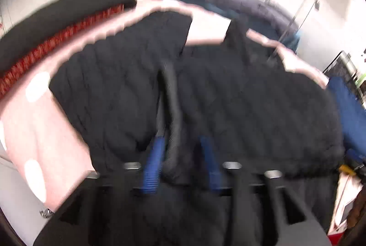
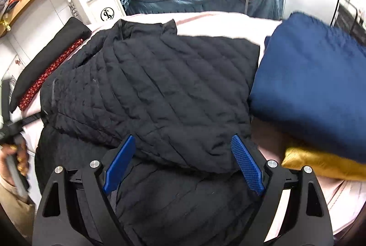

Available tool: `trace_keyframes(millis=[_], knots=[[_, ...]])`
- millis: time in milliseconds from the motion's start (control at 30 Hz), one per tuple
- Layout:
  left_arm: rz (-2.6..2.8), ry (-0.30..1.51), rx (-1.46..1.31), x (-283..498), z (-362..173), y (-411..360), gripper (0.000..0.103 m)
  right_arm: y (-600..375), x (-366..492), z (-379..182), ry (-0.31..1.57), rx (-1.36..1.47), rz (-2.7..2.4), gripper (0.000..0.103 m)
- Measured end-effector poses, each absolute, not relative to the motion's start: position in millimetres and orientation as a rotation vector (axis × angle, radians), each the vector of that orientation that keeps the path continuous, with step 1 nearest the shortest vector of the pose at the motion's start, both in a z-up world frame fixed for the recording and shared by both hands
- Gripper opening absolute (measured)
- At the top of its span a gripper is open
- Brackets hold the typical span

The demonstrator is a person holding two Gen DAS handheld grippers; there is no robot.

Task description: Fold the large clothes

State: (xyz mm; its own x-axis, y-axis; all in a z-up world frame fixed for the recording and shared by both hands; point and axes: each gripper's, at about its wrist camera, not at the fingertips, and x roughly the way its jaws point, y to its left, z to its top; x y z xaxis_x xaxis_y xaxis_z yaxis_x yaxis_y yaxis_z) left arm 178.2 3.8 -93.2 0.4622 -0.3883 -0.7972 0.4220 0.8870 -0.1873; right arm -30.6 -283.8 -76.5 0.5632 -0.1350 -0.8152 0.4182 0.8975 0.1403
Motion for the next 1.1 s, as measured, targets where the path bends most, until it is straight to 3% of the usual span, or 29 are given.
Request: trace_keyframes(millis=[100, 267, 467, 600, 867, 1100], knots=[[-0.562, 0.799, -0.005, 162, -45, -3, 0.082, -285, -23, -69, 0.907, 0.324, -0.325, 0.085], [-0.655, 0.809, 0.191, 150, -49, -65, 0.083, -274, 7, -65, 0.915, 0.306, -0.283, 0.085], [-0.62, 0.972, 0.248, 171, -111, -108, 0.083, -270, 39, -88, 0.979, 0.193, -0.345, 0.085], [-0.609, 1.068, 0.255, 186, -147, -109, 0.089, -282, 54, -136, 1.102, 0.168, -0.371, 0.097], [-0.586, 1.056, 0.358, 181, -170, -121, 0.097, -280, 68, -169, 1.148, 0.123, -0.417, 0.098], [-0.606, 0.985, 0.338, 175, -175, -116, 0.097, -278, 57, -174, 1.043, 0.133, -0.428, 0.098]])
